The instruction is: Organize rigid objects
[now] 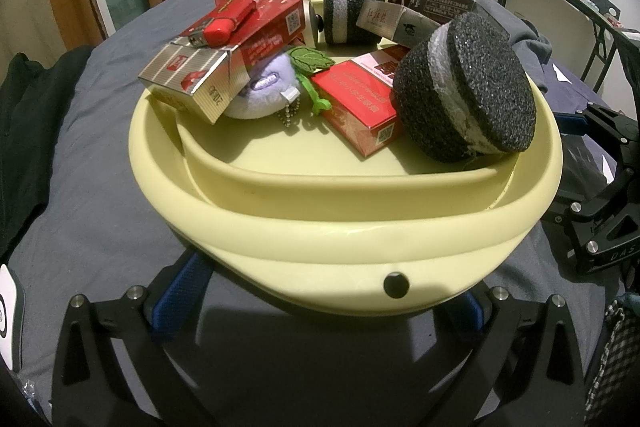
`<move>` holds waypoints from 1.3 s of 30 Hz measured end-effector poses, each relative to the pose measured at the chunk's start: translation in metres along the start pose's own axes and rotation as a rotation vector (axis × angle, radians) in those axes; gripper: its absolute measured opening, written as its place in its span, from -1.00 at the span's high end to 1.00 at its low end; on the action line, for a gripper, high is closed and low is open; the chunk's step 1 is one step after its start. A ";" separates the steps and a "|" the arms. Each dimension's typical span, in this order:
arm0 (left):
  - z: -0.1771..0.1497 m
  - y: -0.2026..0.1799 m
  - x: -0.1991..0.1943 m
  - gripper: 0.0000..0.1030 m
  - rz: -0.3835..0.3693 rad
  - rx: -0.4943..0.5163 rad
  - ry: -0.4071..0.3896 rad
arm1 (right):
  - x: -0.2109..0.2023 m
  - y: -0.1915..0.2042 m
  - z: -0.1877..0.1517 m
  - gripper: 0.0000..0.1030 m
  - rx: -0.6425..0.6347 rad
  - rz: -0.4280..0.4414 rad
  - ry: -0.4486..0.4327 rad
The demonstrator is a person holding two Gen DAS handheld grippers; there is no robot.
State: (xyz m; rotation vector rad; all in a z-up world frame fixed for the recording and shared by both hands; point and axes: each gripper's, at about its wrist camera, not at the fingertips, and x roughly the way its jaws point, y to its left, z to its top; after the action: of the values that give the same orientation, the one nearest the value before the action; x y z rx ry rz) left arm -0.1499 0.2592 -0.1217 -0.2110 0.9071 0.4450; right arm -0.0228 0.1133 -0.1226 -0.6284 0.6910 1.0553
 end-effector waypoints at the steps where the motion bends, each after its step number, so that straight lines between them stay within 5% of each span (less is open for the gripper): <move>1: 0.000 0.000 0.000 -1.00 0.001 0.001 0.000 | 0.000 0.000 0.000 -0.99 0.000 0.000 0.000; 39: 0.000 0.000 0.000 -1.00 0.000 0.000 0.000 | -0.001 -0.001 -0.001 -0.99 0.001 0.002 -0.001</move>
State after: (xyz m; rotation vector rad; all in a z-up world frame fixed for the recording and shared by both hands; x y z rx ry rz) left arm -0.1495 0.2593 -0.1217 -0.2110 0.9075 0.4448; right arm -0.0223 0.1114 -0.1222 -0.6261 0.6917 1.0569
